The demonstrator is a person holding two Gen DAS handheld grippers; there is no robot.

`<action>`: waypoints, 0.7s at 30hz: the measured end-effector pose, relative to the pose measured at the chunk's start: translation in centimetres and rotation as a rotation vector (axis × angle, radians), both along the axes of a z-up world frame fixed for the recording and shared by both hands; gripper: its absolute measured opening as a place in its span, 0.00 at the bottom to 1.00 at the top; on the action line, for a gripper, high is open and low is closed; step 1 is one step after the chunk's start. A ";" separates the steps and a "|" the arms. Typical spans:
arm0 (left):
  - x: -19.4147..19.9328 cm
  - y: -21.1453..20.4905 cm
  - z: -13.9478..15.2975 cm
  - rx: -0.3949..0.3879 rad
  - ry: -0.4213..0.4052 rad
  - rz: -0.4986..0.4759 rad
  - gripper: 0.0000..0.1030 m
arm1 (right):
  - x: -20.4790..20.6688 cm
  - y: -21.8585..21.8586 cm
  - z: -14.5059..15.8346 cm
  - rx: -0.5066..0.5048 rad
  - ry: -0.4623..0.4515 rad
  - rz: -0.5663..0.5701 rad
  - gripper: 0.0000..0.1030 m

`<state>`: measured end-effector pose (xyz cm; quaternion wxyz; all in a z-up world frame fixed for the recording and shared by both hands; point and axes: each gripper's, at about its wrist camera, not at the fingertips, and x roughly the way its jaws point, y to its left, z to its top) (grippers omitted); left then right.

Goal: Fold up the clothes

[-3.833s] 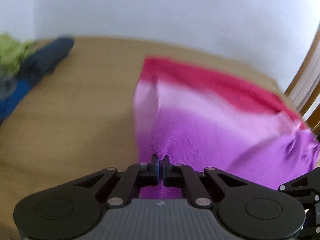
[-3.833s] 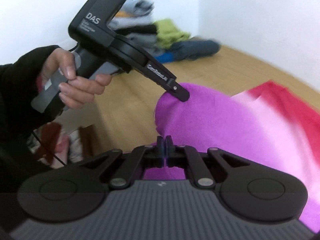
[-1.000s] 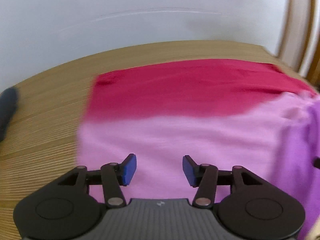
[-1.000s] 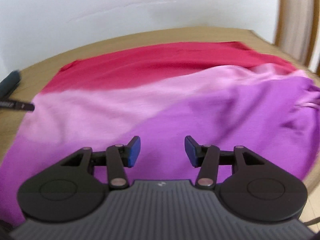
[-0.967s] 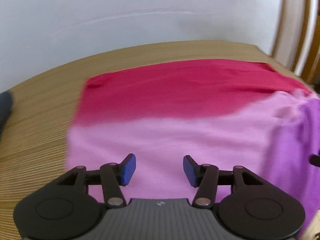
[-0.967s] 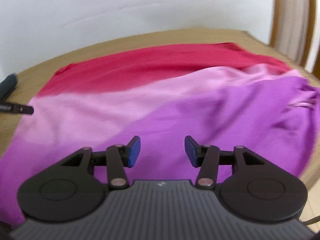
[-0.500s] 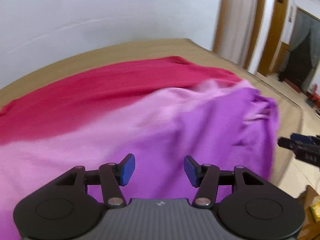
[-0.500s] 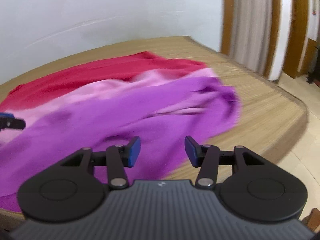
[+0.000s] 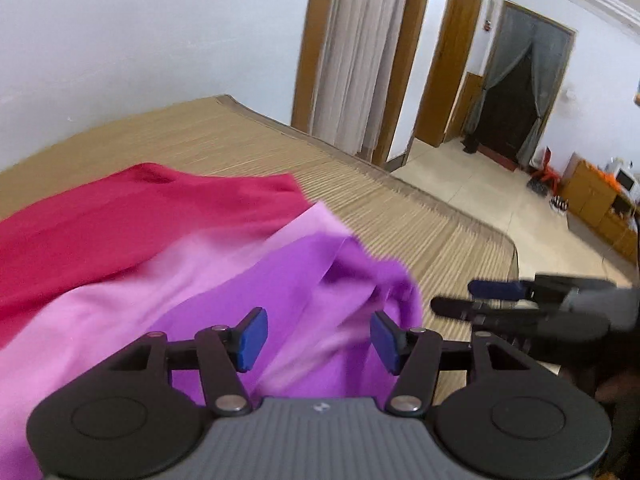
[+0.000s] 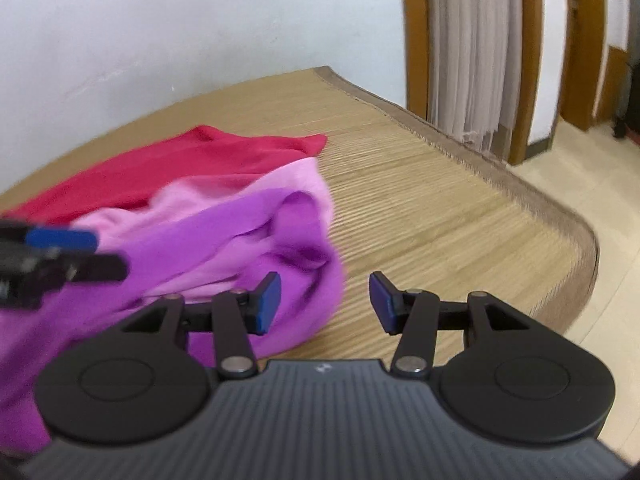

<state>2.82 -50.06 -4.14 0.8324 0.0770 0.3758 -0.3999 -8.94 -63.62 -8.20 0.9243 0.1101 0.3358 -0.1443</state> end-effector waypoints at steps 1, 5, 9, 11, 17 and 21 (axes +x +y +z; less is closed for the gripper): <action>0.5 -1.4 -0.2 -0.006 0.013 -0.009 0.57 | 0.8 -1.2 -0.1 0.025 0.014 0.011 0.50; 1.5 -6.9 -1.3 0.045 0.036 -0.040 0.57 | 2.7 -5.9 -0.3 0.125 -0.001 0.044 0.50; 2.1 -11.2 -2.2 0.110 0.052 0.055 0.58 | 3.3 -9.5 -0.9 0.154 -0.012 0.054 0.50; 2.5 -12.8 -2.9 0.146 0.047 0.162 0.58 | 3.5 -11.4 -1.3 0.163 -0.004 0.128 0.50; 2.6 -16.1 -4.7 0.177 0.083 0.527 0.58 | 4.5 -18.1 -1.9 0.181 0.006 0.347 0.50; 2.6 -17.6 -5.8 0.219 0.110 0.752 0.56 | 4.7 -22.6 -1.4 0.167 0.025 0.457 0.50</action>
